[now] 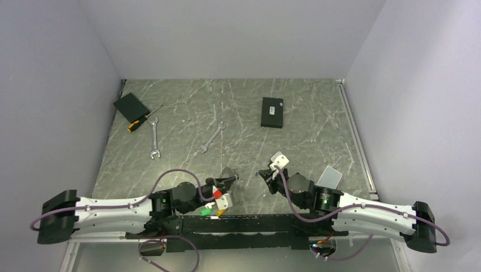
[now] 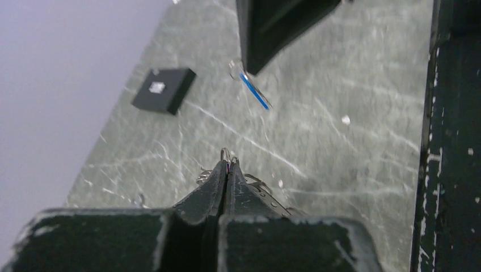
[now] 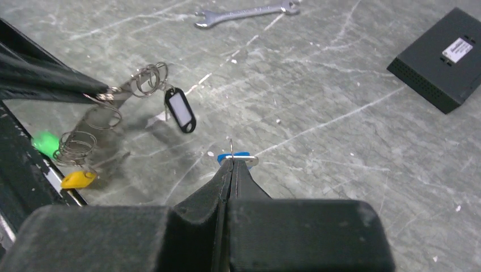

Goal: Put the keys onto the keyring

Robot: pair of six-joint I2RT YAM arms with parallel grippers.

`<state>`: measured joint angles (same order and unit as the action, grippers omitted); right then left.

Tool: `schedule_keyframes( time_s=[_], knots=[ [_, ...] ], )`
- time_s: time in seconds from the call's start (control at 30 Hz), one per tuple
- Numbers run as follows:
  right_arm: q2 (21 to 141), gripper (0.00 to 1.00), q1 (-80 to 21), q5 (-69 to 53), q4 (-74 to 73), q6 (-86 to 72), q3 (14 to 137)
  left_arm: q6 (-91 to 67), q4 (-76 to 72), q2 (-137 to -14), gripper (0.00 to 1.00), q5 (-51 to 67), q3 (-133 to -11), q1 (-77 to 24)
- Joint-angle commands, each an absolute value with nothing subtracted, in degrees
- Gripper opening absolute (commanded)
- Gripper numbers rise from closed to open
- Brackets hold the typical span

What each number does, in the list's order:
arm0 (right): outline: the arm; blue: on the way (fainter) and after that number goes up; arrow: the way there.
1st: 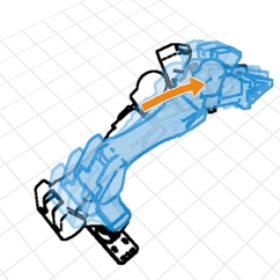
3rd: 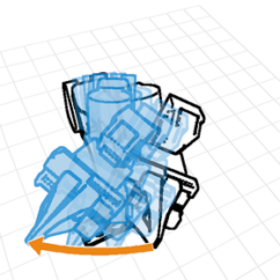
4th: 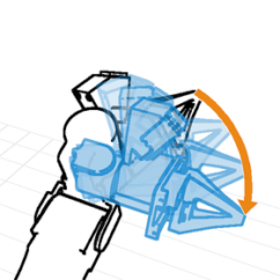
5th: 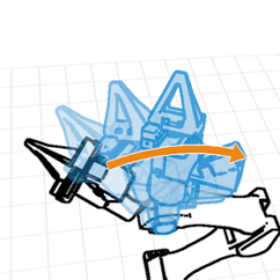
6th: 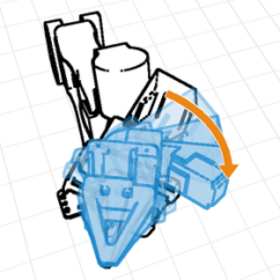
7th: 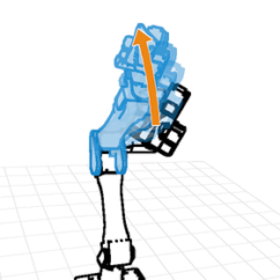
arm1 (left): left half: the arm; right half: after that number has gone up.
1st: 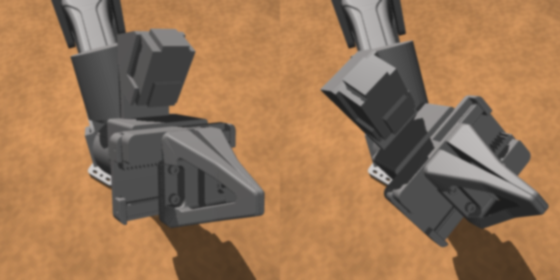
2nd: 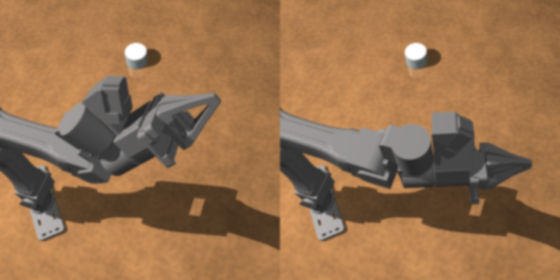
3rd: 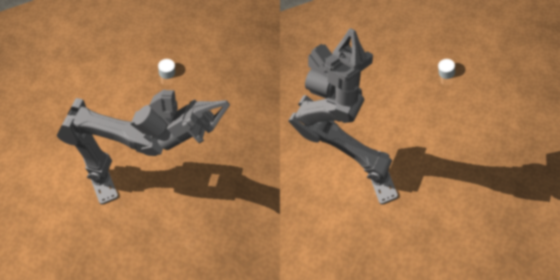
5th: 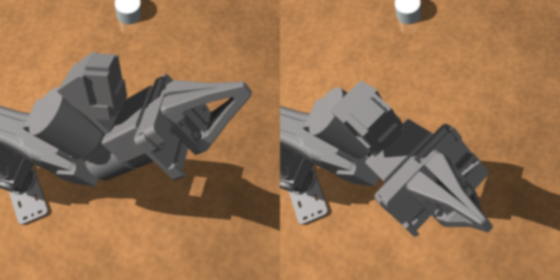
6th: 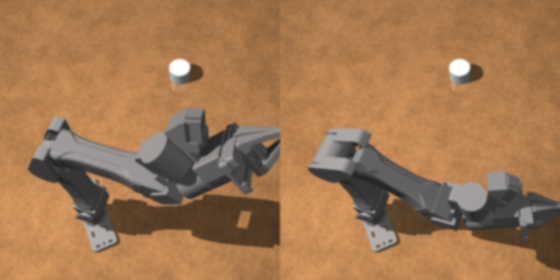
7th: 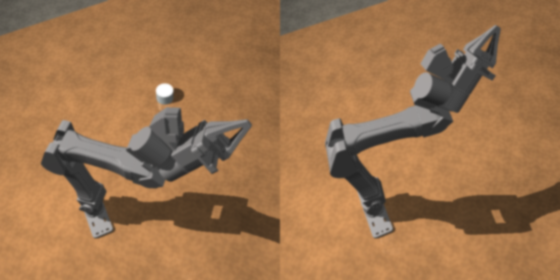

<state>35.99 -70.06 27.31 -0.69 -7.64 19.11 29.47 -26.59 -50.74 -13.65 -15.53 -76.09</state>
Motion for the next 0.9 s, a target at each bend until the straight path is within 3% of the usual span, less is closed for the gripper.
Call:
schedule_keyframes(
  time_s=[0.0, 0.2, 0.37, 0.53, 0.63, 0.73, 0.77, 0.8, 0.83, 0.87],
  knots=[
    [34.02, 0.00, -70.31, 23.62, 5.49, -4.12, 21.79, 33.29, -29.38, -42.06, 0.00, -9.89, -15.17, -75.91],
    [33.11, 0.00, -70.31, 20.48, 9.01, -1.23, 21.76, 31.76, -34.12, -35.32, 0.07, -9.14, -11.69, -75.13],
    [35.28, 0.00, -70.31, 19.96, 9.94, -1.20, 21.70, 28.48, -39.18, -37.28, 0.12, -13.23, -6.95, -74.71],
    [36.59, 0.00, -70.31, 20.36, 10.00, -1.23, 21.63, 24.41, -45.71, -39.28, 0.33, -16.98, -2.81, -74.71],
    [37.26, 0.00, -70.31, 20.56, 10.37, -1.15, 21.53, 23.49, -41.03, -36.29, 0.46, -19.35, -3.87, -74.71],
    [38.59, 0.00, -70.31, 20.08, 11.45, -0.73, 21.38, 22.67, -33.05, -30.67, 0.53, -20.21, -5.57, -74.75],
    [39.20, 0.00, -70.31, 19.86, 12.03, -0.59, 21.32, 21.98, -30.23, -28.70, 0.59, -20.34, -6.22, -74.71],
    [39.68, 0.00, -70.31, 19.64, 12.59, -0.53, 21.28, 21.34, -27.40, -26.39, 0.88, -20.34, -6.90, -74.71],
    [40.25, 0.00, -70.27, 19.40, 13.09, -0.53, 21.19, 21.09, -24.31, -24.38, 0.98, -20.16, -7.65, -74.75],
    [40.70, 0.00, -70.31, 19.22, 13.70, -0.53, 21.18, 20.80, -21.32, -22.28, 0.99, -19.88, -8.52, -74.71]
  ],
)
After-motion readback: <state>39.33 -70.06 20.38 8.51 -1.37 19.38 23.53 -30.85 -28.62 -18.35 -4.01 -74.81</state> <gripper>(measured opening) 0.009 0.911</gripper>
